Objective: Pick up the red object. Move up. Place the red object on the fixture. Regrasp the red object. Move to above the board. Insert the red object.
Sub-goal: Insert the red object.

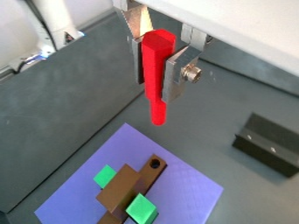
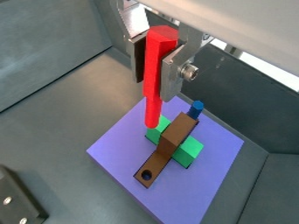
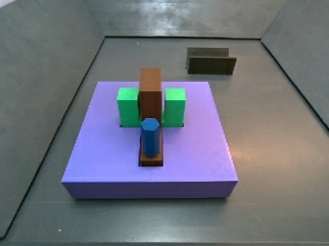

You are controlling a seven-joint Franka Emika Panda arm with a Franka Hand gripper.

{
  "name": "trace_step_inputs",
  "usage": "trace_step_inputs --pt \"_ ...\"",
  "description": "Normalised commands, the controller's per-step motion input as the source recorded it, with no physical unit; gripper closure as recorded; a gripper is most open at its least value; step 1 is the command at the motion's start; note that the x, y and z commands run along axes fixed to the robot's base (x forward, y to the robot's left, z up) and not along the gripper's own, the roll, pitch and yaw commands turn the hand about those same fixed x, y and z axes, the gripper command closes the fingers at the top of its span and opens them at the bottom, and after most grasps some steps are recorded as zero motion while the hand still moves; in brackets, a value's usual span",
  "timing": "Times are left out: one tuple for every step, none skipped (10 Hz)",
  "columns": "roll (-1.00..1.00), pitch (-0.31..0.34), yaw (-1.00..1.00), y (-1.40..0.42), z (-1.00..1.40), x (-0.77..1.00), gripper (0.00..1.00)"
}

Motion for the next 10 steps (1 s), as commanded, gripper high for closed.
trace_step_inputs --pt "-0.11 -0.101 -0.15 0.00 -0.88 0.21 1.00" --pt "0.00 -0.114 0.00 0.00 -1.00 0.00 1.00" --pt "0.00 -0.144 0.00 0.00 -0.99 0.00 1.00" --pt "0.00 -0.159 0.00 0.00 -0.96 0.00 1.00" --pt "0.00 -0.139 0.00 0.00 -1.00 0.00 1.00" --pt "-0.01 -0.147 0.00 0.00 -0.98 -0.04 1.00" --pt "0.07 -0.077 0.00 0.01 -0.70 0.00 1.00" --pt "0.13 0.000 -0.01 0.11 -0.56 -0.19 1.00" --pt "0.17 0.000 0.00 0.12 -0.32 -0.31 1.00" --pt "0.15 0.000 0.00 0.12 -0.26 -0.27 1.00"
